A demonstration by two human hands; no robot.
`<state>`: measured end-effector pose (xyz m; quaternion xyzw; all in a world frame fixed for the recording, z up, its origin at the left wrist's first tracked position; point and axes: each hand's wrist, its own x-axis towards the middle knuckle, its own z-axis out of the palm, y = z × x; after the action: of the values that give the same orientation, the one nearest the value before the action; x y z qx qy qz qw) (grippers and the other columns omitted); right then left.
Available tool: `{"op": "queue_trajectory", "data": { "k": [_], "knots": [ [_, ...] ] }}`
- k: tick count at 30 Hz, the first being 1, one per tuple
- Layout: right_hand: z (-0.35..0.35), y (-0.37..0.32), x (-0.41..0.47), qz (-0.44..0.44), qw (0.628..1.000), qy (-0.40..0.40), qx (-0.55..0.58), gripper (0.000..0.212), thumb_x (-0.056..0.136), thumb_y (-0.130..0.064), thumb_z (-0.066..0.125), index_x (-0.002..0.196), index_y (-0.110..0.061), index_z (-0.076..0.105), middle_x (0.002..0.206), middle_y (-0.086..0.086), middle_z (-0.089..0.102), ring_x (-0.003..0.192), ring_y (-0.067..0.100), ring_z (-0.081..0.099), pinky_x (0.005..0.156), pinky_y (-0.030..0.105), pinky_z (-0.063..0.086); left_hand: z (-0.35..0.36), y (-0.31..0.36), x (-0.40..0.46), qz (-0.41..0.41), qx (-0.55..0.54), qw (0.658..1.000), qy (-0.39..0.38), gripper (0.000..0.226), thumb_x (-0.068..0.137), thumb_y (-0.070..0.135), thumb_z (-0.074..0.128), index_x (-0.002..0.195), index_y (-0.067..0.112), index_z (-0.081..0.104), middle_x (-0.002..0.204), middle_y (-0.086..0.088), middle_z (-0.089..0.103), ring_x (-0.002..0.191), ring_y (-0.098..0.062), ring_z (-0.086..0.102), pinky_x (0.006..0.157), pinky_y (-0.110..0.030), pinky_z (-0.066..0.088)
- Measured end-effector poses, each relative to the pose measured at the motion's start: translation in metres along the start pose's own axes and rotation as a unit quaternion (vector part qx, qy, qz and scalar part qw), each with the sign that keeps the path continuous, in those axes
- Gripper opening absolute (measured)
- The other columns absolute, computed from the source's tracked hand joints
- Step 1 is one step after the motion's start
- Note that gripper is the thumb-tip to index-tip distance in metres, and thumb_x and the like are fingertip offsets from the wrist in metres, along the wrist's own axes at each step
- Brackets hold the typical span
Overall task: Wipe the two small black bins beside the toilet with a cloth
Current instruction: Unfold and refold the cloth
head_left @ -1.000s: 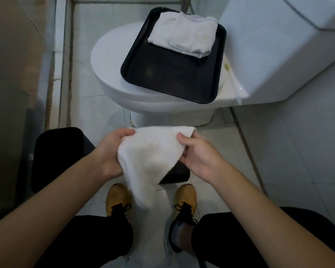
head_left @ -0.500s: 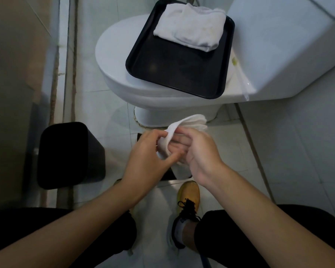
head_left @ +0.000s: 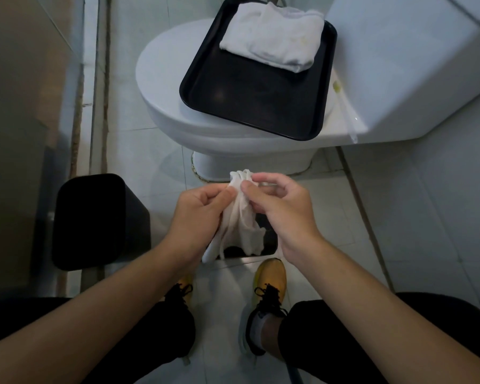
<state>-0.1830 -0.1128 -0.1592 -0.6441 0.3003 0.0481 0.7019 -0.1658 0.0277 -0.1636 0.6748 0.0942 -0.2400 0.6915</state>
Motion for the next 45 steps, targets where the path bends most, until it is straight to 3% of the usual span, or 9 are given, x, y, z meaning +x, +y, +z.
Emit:
{"op": "queue_trajectory", "data": {
  "k": [4,14,18,23,32,34,38,42,45],
  "knots": [
    [-0.002,0.001,-0.001,-0.056,0.995,0.002,-0.085,0.031,0.079,-0.026,0.084,0.105,-0.023,0.069,0.092,-0.005,0.072,0.078,0.001,0.068,0.067,0.018,0.057,0.002,0.0,0.0,-0.011,-0.033,0.999,-0.024,0.023,0.1,0.016,0.05,0.11,0.009,0.07,0.097,-0.011,0.076,0.093,-0.025,0.073,0.084,-0.039,0.059],
    [-0.01,0.003,0.008,-0.111,0.963,-0.012,-0.245,0.026,0.089,-0.01,0.066,0.111,-0.021,0.073,0.092,-0.008,0.07,0.084,0.005,0.066,0.073,0.028,0.06,0.008,-0.002,-0.003,-0.013,0.035,0.999,0.003,0.021,0.099,0.018,0.053,0.099,0.014,0.073,0.091,-0.013,0.075,0.089,-0.035,0.071,0.081,-0.054,0.058],
    [-0.012,0.001,0.014,-0.083,0.975,0.013,-0.204,0.027,0.092,-0.003,0.053,0.102,-0.019,0.072,0.089,-0.002,0.073,0.082,0.012,0.069,0.072,0.037,0.061,0.007,0.001,-0.001,0.007,0.062,0.997,0.048,0.02,0.098,0.017,0.053,0.094,0.014,0.073,0.086,-0.008,0.075,0.083,-0.028,0.073,0.073,-0.051,0.061],
    [-0.01,-0.002,0.014,0.026,0.994,0.052,-0.096,0.031,0.092,0.002,0.042,0.099,-0.013,0.069,0.086,0.002,0.069,0.076,0.013,0.063,0.062,0.027,0.053,0.006,-0.003,0.004,0.0,0.075,0.989,0.127,0.022,0.098,0.017,0.051,0.089,0.015,0.07,0.083,0.002,0.07,0.08,-0.012,0.066,0.072,-0.027,0.057],
    [-0.026,-0.014,0.011,0.102,0.986,0.134,-0.012,0.034,0.093,0.005,0.036,0.086,-0.017,0.061,0.087,0.007,0.064,0.07,0.016,0.06,0.056,0.027,0.05,-0.02,-0.011,0.02,-0.03,0.076,0.959,0.272,0.031,0.098,0.018,0.039,0.093,-0.007,0.057,0.084,-0.011,0.05,0.077,-0.019,0.046,0.066,-0.033,0.039],
    [-0.034,-0.019,0.013,0.127,0.975,0.18,0.004,0.033,0.093,0.005,0.038,0.086,-0.017,0.062,0.083,0.006,0.062,0.068,0.018,0.059,0.055,0.028,0.05,-0.032,-0.008,0.026,-0.046,0.071,0.947,0.311,0.025,0.098,0.017,0.037,0.091,0.002,0.056,0.081,-0.011,0.047,0.076,-0.02,0.046,0.066,-0.034,0.038],
    [-0.056,-0.031,0.019,0.153,0.96,0.233,0.03,0.033,0.089,0.008,0.04,0.082,-0.013,0.065,0.082,0.009,0.062,0.068,0.024,0.06,0.051,0.028,0.051,-0.064,-0.003,0.04,-0.116,0.042,0.925,0.359,0.033,0.098,0.017,0.037,0.118,-0.002,0.055,0.092,-0.016,0.054,0.092,-0.026,0.052,0.078,-0.037,0.041],
    [-0.056,-0.02,0.021,0.141,0.977,0.153,0.052,0.042,0.084,0.011,0.041,0.098,-0.013,0.071,0.102,0.015,0.07,0.093,0.03,0.067,0.079,0.041,0.059,-0.072,-0.01,0.049,-0.154,0.066,0.919,0.357,0.042,0.099,0.015,0.04,0.134,-0.007,0.047,0.134,-0.027,0.053,0.123,-0.041,0.053,0.084,-0.034,0.043],
    [-0.049,-0.021,0.017,0.15,0.976,0.027,0.153,0.048,0.086,0.018,0.043,0.126,0.0,0.061,0.12,0.025,0.066,0.109,0.036,0.067,0.076,0.04,0.062,-0.061,-0.016,0.051,-0.198,0.122,0.919,0.317,0.059,0.094,0.026,0.054,0.141,-0.004,0.037,0.14,-0.025,0.046,0.125,-0.041,0.048,0.103,-0.046,0.043]
  ]
}}
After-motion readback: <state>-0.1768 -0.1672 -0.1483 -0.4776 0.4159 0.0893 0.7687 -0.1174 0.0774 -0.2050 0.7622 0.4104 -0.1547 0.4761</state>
